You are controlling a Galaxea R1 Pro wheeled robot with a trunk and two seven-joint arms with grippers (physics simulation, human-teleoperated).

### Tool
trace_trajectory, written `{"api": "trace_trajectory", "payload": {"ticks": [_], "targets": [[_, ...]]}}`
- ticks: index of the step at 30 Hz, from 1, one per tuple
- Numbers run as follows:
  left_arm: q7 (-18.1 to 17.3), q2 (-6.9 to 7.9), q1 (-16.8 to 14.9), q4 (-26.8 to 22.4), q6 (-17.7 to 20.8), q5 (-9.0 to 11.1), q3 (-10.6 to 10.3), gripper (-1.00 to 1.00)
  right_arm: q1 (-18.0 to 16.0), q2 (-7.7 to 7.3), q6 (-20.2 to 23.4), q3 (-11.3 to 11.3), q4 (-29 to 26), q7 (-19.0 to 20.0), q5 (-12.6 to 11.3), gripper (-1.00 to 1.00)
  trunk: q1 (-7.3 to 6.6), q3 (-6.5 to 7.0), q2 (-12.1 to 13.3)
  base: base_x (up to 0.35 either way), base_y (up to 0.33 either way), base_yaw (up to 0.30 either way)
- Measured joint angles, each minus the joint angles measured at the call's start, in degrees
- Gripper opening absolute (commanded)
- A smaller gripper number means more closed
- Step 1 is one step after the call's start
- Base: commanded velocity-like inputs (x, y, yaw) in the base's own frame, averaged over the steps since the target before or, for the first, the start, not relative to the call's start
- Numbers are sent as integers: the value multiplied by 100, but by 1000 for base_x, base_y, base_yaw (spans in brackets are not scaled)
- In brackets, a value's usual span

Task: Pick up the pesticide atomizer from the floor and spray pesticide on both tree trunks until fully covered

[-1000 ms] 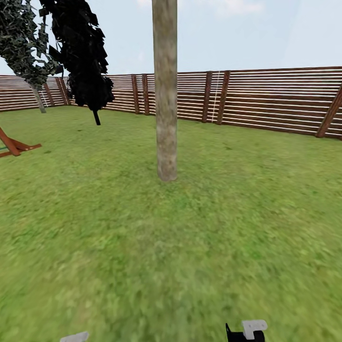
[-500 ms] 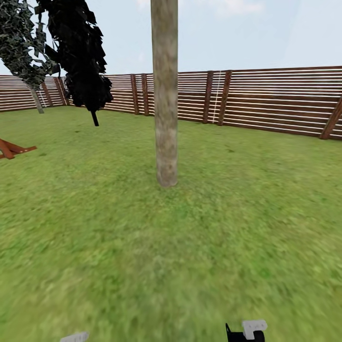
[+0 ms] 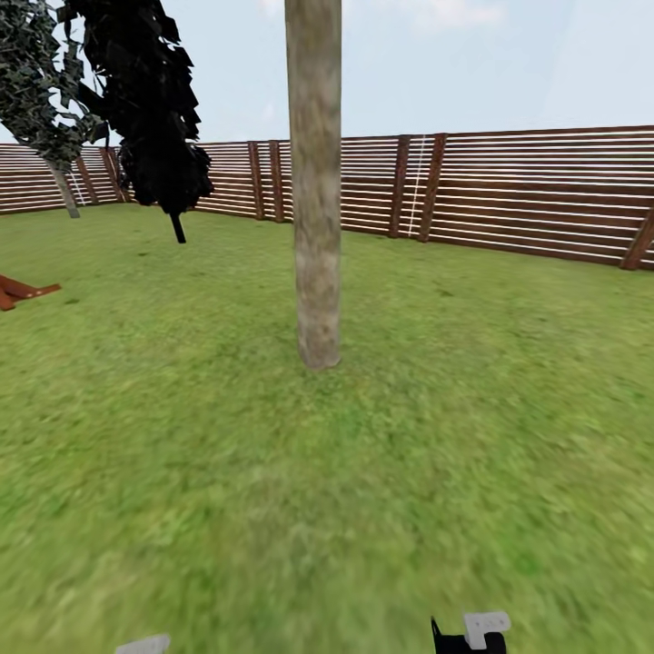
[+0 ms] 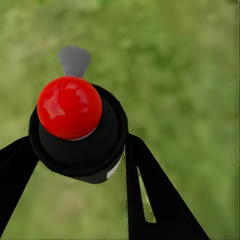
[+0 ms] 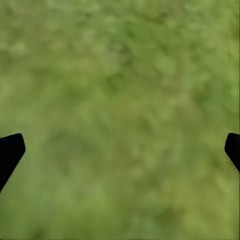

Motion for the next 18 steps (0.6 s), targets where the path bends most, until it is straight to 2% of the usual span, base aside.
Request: {"api": "trace_trajectory", "payload": {"ticks": [18], "targets": [[-3, -8, 0, -6, -5, -7, -4, -100, 0, -34, 0, -8, -6, -2, -9, 100, 0, 0, 0, 339, 0, 0]]}}
